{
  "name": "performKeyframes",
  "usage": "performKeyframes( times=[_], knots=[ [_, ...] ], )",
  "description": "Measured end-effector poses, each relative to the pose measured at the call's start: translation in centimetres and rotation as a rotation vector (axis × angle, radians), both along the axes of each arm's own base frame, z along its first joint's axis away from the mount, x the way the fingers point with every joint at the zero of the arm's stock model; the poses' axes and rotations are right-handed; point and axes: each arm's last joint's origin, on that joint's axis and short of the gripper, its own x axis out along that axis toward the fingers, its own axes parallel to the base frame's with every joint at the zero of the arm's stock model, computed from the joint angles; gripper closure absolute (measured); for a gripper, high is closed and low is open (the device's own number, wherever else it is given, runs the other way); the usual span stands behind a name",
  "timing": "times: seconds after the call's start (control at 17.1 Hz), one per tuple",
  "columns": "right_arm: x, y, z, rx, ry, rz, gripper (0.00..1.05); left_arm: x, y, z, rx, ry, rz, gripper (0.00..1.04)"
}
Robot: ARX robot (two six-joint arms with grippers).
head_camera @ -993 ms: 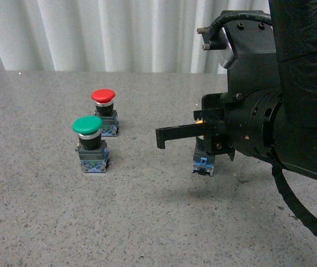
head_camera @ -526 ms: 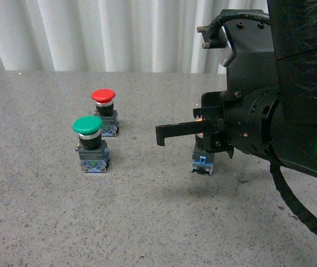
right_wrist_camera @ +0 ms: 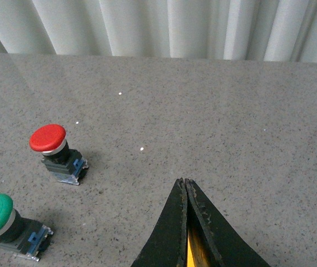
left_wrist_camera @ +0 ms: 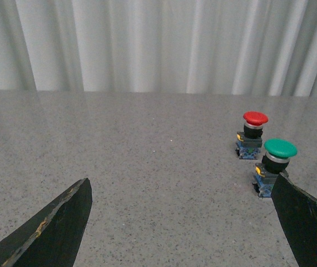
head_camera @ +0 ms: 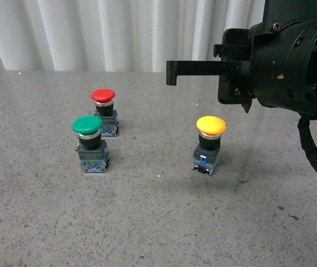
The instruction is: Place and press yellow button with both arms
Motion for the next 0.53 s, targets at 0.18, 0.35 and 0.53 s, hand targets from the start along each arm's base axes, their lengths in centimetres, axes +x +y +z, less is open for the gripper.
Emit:
performKeyframes(
  times=[0.18,0.35,0.53],
  knots=[
    [-1.3,-0.1,1.4,0.056,-0.053,0.028,1.03,0.0,0.0,0.0,0.000,0.000,0.000,0.07],
    [-4.0,-0.9,4.0,0.106,-0.132,0.059,1.03,0.0,0.0,0.0,0.000,0.000,0.000,0.07],
    [-12.6,-11.8,0.8,-0.066,-0.212,-0.250,1.03,0.0,0.0,0.0,0.000,0.000,0.000,0.07]
  ],
)
